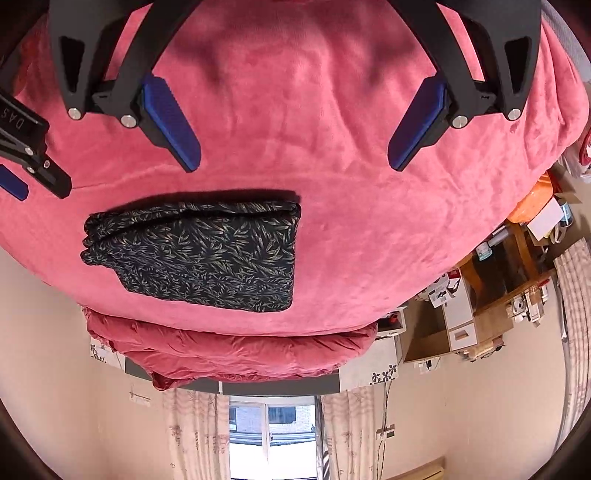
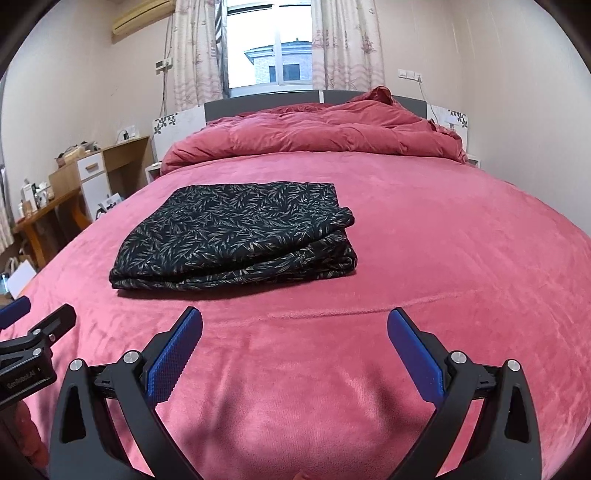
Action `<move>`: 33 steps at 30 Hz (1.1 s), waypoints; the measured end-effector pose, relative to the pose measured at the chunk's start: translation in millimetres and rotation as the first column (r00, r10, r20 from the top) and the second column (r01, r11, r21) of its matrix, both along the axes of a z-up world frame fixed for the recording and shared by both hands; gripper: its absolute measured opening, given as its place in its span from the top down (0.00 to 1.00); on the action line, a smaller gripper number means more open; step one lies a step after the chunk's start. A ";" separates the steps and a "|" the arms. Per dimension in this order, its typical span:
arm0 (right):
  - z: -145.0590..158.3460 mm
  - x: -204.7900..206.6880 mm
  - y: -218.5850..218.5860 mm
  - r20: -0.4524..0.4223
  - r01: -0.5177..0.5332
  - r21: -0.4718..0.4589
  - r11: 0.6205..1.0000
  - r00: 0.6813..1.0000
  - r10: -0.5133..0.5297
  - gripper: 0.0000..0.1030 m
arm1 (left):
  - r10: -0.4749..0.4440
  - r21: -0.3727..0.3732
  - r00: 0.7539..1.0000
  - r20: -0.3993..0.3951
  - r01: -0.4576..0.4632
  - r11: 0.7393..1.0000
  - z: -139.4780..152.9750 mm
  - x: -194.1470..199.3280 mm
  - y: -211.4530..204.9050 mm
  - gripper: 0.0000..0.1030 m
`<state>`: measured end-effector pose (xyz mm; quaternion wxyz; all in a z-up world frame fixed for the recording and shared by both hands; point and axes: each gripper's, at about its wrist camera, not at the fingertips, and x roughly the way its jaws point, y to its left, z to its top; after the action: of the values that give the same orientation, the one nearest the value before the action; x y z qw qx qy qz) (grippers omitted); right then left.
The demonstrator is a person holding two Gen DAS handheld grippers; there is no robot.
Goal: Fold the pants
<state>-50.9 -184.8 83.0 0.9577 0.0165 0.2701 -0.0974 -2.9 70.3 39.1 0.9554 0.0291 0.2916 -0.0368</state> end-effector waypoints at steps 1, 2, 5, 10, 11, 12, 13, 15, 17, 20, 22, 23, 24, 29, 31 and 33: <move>0.0 -0.3 0.8 0.001 0.000 -0.005 1.000 1.000 0.000 0.04 | 0.001 -0.003 1.000 -0.002 -0.001 1.000 0.1 0.4 0.5 0.02; 0.3 -0.4 1.5 0.002 -0.002 -0.009 1.000 1.000 0.002 0.04 | 0.001 -0.004 1.000 -0.003 -0.001 1.000 -0.3 0.4 0.8 0.02; -0.2 0.2 2.2 -0.002 -0.009 -0.013 1.000 1.000 0.009 0.04 | 0.002 -0.009 1.000 -0.008 -0.003 1.000 -1.6 0.5 0.8 0.02; -0.2 1.0 2.4 -0.007 -0.011 -0.009 1.000 1.000 0.011 0.04 | -0.001 -0.011 0.999 -0.033 0.001 1.000 -4.9 3.9 2.7 0.02; -0.4 0.6 3.0 -0.007 -0.010 -0.008 1.000 1.000 0.010 0.04 | 0.000 -0.014 0.999 -0.036 0.000 1.000 -5.1 4.6 3.0 0.02; -0.5 0.4 3.1 -0.008 -0.010 -0.008 1.000 1.000 0.010 0.04 | 0.002 -0.015 0.999 -0.037 -0.002 1.000 -5.4 4.6 3.2 0.02; -0.4 0.4 3.0 -0.007 -0.010 -0.007 1.000 1.000 0.010 0.04 | 0.002 -0.015 0.999 -0.039 -0.003 1.000 -5.7 4.8 3.3 0.02; -0.5 0.4 2.9 -0.008 -0.010 -0.008 1.000 1.000 0.010 0.04 | 0.003 -0.011 0.999 -0.039 -0.003 1.000 -6.3 4.7 2.7 0.02; -0.4 0.4 2.9 -0.007 -0.010 -0.008 1.000 1.000 0.009 0.04 | 0.002 -0.011 0.999 -0.040 -0.003 1.000 -6.2 4.5 2.0 0.02; -0.3 0.2 3.3 -0.006 -0.009 -0.010 1.000 1.000 0.009 0.04 | 0.003 -0.013 0.999 -0.042 -0.004 1.000 -6.2 4.6 1.9 0.02; -0.5 0.3 3.3 -0.007 -0.009 -0.009 1.000 1.000 0.009 0.04 | 0.003 -0.013 0.999 -0.045 -0.004 1.000 -6.8 4.6 1.1 0.02; -0.6 0.3 3.3 -0.008 -0.010 -0.009 1.000 1.000 0.010 0.04 | 0.003 -0.013 0.999 -0.046 -0.003 1.000 -6.9 4.7 0.9 0.02; -0.5 0.3 3.3 -0.009 -0.010 -0.008 1.000 1.000 0.010 0.04 | 0.002 -0.013 0.999 -0.047 -0.003 1.000 -7.0 4.9 1.1 0.02; -0.5 0.7 2.3 -0.009 -0.012 -0.006 1.000 1.000 0.012 0.04 | 0.002 -0.015 0.999 -0.052 -0.003 1.000 -7.4 5.1 0.3 0.02; -0.6 0.9 2.3 -0.011 -0.012 -0.006 1.000 1.000 0.012 0.04 | 0.001 -0.017 0.998 -0.055 -0.002 1.000 -7.3 5.7 1.2 0.02; -0.5 0.9 2.0 -0.010 -0.012 -0.007 1.000 1.000 0.012 0.04 | 0.003 -0.017 0.998 -0.059 -0.004 1.000 -7.8 6.0 1.3 0.02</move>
<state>-49.9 -182.8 82.5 0.9570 0.0110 0.2746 -0.0924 3.1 71.6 31.3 0.9467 0.0195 0.3192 -0.0386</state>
